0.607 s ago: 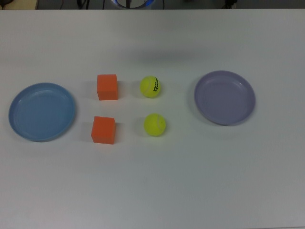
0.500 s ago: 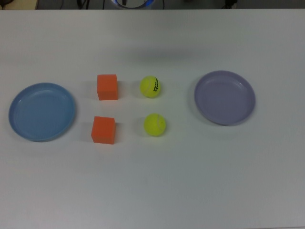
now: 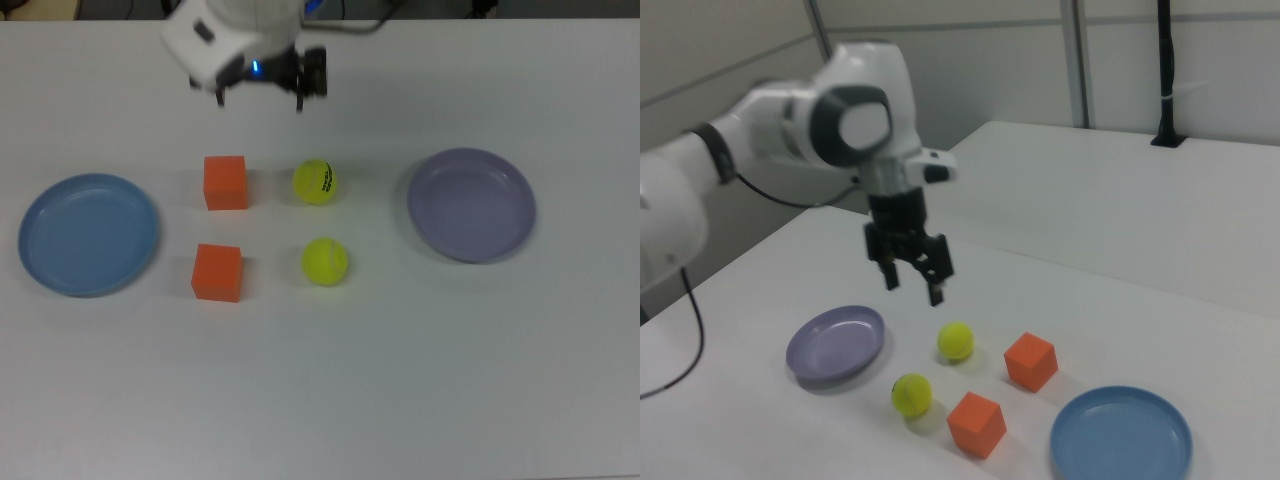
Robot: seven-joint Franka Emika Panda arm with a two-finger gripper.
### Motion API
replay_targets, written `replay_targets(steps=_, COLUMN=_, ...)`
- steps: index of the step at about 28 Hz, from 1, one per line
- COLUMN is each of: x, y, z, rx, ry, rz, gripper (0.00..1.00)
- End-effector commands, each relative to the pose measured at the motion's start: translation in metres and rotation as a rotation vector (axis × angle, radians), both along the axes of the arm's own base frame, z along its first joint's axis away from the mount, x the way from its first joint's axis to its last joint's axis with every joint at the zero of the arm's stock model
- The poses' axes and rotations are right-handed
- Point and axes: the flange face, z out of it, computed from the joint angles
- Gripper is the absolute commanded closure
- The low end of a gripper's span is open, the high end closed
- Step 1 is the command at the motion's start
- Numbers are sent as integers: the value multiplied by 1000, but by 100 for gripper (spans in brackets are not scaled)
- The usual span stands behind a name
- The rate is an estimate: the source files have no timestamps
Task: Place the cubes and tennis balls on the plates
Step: 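Move the gripper down toward the orange cube nearest the blue plate, then close the gripper on the orange cube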
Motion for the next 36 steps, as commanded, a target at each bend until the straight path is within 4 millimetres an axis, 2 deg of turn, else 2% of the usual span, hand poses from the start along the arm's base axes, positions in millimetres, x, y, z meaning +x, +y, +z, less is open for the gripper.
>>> replay_targets(steps=1, x=28, y=-5, z=-37, rx=-28, ry=-37, rz=10, gripper=0)
replay_targets(steps=5, x=48, y=-11, z=-71, rx=-60, ry=-69, rz=19, gripper=0)
replay_targets(steps=6, x=58, y=-14, z=-90, rx=-77, ry=-86, rz=14, gripper=0)
replay_targets(steps=7, x=63, y=-15, z=-99, rx=-87, ry=-96, rz=9, gripper=0)
replay_targets(steps=12, x=83, y=-24, z=-140, rx=-173, ry=-152, rz=17, gripper=0)
replay_targets(steps=22, x=98, y=-41, z=-187, rx=-221, ry=-175, rz=40, gripper=0)
replay_targets(steps=25, x=99, y=-41, z=-190, rx=-226, ry=-178, rz=48, gripper=0)
replay_targets(steps=29, x=99, y=-40, z=-204, rx=-241, ry=-163, rz=61, gripper=1)
replay_targets(steps=30, x=99, y=-40, z=-204, rx=-245, ry=-163, rz=64, gripper=10)
replay_targets(steps=31, x=99, y=-40, z=-204, rx=-247, ry=-164, rz=67, gripper=27)
replay_targets(steps=32, x=99, y=-38, z=-207, rx=-246, ry=-160, rz=70, gripper=49)
replay_targets(steps=33, x=99, y=-37, z=-207, rx=-241, ry=-160, rz=62, gripper=88)
replay_targets(steps=34, x=99, y=-35, z=-207, rx=-241, ry=-161, rz=57, gripper=97)
replay_targets(steps=36, x=99, y=-34, z=-207, rx=-243, ry=-166, rz=34, gripper=100)
